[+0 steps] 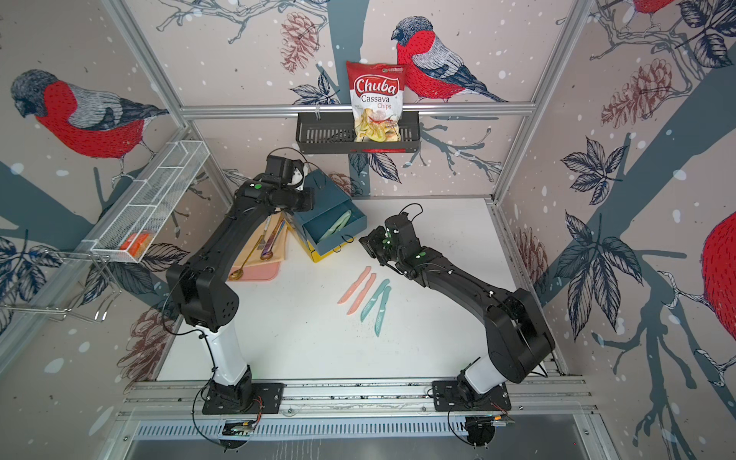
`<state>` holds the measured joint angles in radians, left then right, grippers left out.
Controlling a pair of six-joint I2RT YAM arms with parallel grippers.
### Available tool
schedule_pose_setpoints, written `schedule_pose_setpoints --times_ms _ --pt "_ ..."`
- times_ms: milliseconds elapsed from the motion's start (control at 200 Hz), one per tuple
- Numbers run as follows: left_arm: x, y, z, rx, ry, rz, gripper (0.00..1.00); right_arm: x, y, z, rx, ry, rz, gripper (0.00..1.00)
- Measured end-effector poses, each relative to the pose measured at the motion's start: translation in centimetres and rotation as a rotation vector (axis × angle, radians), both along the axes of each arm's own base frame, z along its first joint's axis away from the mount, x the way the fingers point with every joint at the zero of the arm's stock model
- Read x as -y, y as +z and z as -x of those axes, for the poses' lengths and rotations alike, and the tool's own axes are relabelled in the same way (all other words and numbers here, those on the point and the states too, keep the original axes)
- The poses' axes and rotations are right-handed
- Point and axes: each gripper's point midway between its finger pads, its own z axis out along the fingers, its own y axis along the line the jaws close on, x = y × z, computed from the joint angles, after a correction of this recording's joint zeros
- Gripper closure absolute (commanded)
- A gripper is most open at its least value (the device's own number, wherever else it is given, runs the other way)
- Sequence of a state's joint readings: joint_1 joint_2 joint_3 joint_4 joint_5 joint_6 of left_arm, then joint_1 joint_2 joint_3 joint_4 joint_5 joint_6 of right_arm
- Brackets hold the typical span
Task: Place the fruit knives into the drawer by color
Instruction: Close the drawer in the storage box.
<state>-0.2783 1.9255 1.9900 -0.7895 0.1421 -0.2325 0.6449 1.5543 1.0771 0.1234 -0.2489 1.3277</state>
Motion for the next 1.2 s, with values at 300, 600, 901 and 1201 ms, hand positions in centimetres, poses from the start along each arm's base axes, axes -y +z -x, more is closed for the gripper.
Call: schedule_pose_setpoints --times_ms 300,600,901,1201 --pt "-0.2 -1.6 -0.7 -0.030 0.014 -0.026 1.00 -3.9 -0.5 -3.9 0.063 0.063 -0.062 1.00" --pt "0.0 -1.9 -1.4 -0.008 0.013 -0.021 1.00 -6.9 -0.4 -6.8 0.096 0.102 -0.105 1.00" --pt "0.2 -1.9 -1.7 0.004 0.009 -0.015 1.00 -9.4 -0.6 -9.0 0.102 0.132 -0.147 1.00" --pt "0.4 -2.0 -2.1 0.019 0.005 -0.006 1.00 -9.9 -0.6 -9.1 0.113 0.152 -0.197 0.89"
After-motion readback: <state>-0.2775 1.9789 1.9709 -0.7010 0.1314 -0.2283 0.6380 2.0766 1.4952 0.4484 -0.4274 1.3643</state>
